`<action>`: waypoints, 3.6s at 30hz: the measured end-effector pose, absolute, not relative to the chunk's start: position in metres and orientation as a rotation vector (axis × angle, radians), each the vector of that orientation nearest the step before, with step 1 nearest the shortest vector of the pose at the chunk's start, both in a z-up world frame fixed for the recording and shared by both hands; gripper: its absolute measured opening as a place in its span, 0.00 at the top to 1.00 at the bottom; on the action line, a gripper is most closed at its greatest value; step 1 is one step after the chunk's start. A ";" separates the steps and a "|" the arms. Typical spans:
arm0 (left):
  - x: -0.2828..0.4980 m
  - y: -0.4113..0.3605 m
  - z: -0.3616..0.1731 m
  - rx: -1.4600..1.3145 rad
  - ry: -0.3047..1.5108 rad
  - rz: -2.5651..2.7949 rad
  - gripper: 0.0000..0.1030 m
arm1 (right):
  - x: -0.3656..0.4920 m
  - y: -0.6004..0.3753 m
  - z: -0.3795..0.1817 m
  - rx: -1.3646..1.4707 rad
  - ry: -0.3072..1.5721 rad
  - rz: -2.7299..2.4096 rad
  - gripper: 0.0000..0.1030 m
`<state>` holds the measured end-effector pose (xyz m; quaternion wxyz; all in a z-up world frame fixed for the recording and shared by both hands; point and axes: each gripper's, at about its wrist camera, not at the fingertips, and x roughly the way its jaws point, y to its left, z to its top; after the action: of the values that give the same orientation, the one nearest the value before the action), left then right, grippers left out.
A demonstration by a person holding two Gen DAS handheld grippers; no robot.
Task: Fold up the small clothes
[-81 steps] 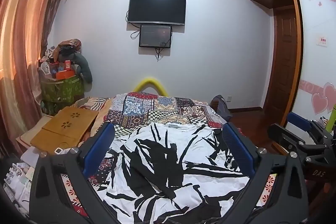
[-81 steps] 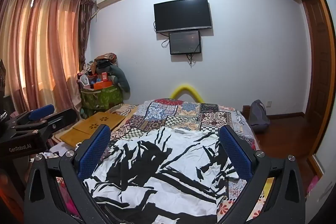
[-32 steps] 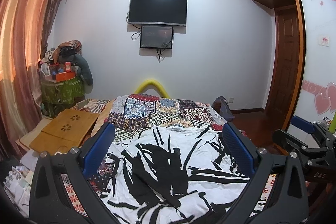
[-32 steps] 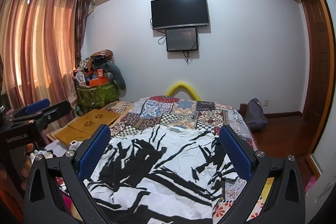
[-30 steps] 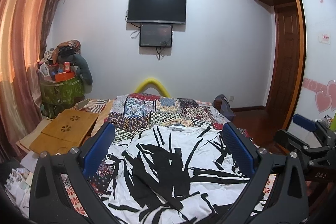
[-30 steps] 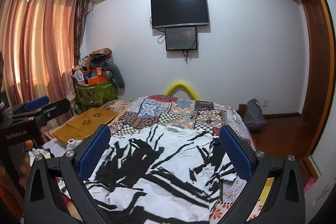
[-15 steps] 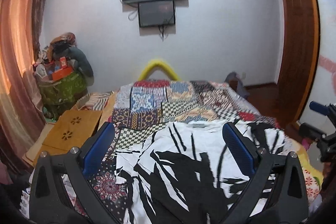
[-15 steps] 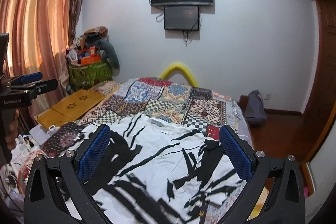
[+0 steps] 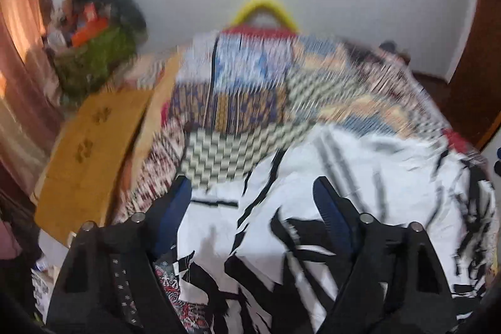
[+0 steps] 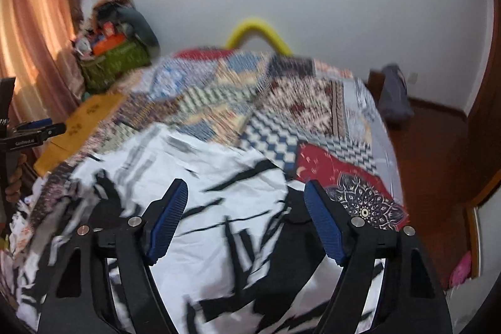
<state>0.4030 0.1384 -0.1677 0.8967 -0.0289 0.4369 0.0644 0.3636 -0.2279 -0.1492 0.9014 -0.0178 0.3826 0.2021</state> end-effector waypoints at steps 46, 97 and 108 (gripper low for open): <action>0.320 0.246 -0.218 -0.432 1.118 0.191 0.38 | 0.383 -0.160 -0.139 -0.134 0.802 0.519 0.51; 0.357 0.094 -0.168 0.053 0.887 0.032 0.97 | 0.323 -0.159 -0.227 -0.170 1.057 0.636 0.43; 0.355 0.076 -0.245 -0.013 1.140 -0.031 0.81 | 0.309 -0.163 -0.198 -0.158 1.004 0.643 0.43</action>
<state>0.3546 0.0755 -0.2448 0.8417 -0.0060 0.5397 -0.0146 0.3088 -0.1629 -0.1979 0.8247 -0.0744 0.4721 0.3024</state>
